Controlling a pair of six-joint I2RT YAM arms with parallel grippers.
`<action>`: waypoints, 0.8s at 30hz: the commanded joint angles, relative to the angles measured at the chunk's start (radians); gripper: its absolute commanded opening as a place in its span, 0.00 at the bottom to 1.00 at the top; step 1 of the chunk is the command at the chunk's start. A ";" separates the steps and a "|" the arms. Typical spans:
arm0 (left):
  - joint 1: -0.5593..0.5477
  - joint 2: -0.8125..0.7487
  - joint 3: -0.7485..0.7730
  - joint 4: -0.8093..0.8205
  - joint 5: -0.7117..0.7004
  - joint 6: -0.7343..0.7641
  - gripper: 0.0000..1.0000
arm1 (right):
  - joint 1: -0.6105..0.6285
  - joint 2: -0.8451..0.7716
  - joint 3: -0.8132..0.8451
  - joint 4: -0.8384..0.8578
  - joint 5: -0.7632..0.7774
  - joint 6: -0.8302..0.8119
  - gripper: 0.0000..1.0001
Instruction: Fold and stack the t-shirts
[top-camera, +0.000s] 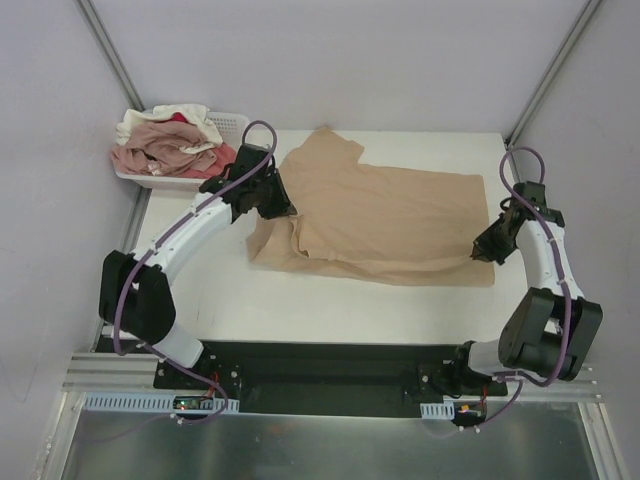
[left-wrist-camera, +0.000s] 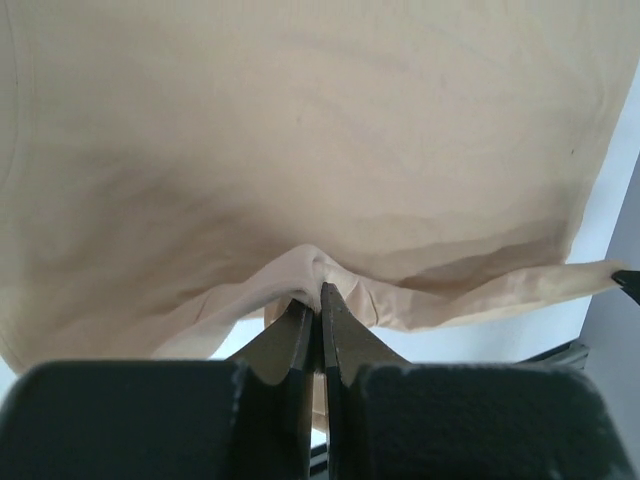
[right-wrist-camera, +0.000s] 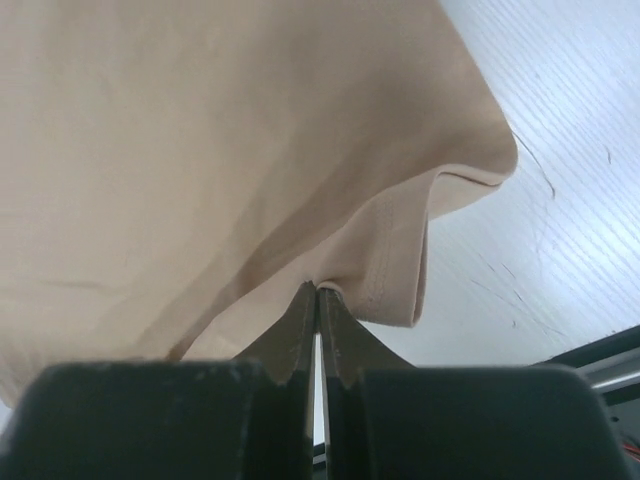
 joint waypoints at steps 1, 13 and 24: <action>0.038 0.075 0.101 0.019 0.035 0.050 0.00 | 0.020 0.061 0.101 0.005 0.077 0.028 0.01; 0.081 0.279 0.235 0.018 0.027 0.070 0.00 | 0.032 0.274 0.238 0.032 0.089 0.048 0.01; 0.098 0.528 0.428 0.014 -0.055 0.070 0.04 | 0.036 0.533 0.438 0.075 0.078 0.002 0.11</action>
